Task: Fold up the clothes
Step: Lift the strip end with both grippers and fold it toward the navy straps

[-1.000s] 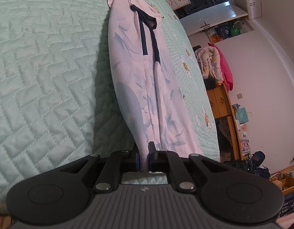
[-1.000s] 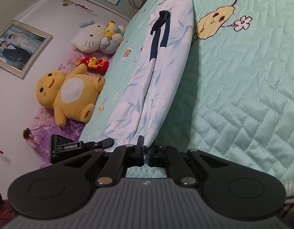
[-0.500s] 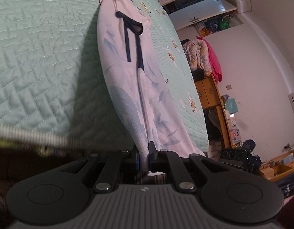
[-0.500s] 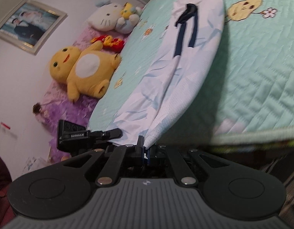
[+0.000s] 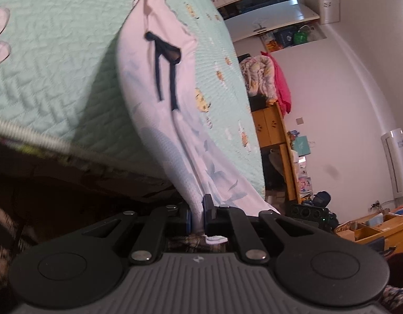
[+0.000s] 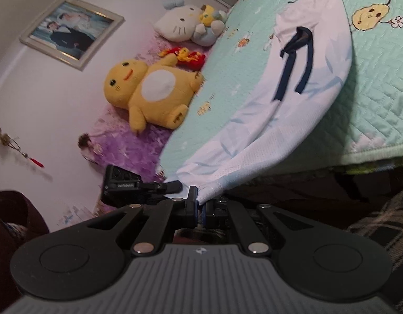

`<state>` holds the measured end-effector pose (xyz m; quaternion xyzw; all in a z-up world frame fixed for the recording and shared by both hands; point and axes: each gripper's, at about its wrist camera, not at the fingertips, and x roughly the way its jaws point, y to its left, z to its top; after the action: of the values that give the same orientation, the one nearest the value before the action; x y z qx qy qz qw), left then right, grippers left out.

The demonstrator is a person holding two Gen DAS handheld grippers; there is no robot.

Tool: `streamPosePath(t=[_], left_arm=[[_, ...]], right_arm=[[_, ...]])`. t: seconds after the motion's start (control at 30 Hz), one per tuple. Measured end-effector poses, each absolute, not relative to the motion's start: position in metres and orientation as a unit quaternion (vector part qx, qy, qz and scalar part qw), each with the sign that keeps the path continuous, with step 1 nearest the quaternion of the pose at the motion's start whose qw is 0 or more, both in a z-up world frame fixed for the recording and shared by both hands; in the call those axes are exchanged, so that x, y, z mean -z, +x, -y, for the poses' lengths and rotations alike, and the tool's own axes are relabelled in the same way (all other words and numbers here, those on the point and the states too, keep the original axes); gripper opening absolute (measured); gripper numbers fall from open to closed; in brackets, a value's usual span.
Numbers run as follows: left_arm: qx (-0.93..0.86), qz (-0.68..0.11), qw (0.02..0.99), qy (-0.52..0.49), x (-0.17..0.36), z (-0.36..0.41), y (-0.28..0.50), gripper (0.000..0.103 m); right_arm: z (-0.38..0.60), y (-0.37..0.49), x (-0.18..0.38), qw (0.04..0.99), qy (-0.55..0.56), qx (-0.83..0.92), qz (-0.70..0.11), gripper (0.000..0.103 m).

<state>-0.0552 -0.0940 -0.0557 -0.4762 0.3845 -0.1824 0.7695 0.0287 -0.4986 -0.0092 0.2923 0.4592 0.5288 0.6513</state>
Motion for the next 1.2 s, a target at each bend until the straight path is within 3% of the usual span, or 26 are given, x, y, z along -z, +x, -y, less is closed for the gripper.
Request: streamPosePath(t=[0.23, 0.53, 0.9, 1.2], left_arm=[[0.200, -0.342, 0.780, -0.484, 0.022, 0.071, 0.011, 0.006], [0.198, -0.311, 0.813, -0.451, -0.010, 0.025, 0.174, 0.007], [0.136, -0.340, 0.815, -0.450, 0.069, -0.030, 0.403, 0.007], [0.103, -0.375, 0.800, -0.457, 0.126, -0.059, 0.470, 0.007]], right_arm=[[0.490, 0.087, -0.021, 0.657, 0.328, -0.533, -0.420, 0.001], [0.456, 0.242, -0.038, 0.686, 0.373, -0.508, -0.363, 0.001], [0.401, 0.462, 0.049, 0.700, 0.411, -0.444, -0.379, 0.001], [0.374, 0.548, 0.123, 0.694, 0.434, -0.399, -0.415, 0.001]])
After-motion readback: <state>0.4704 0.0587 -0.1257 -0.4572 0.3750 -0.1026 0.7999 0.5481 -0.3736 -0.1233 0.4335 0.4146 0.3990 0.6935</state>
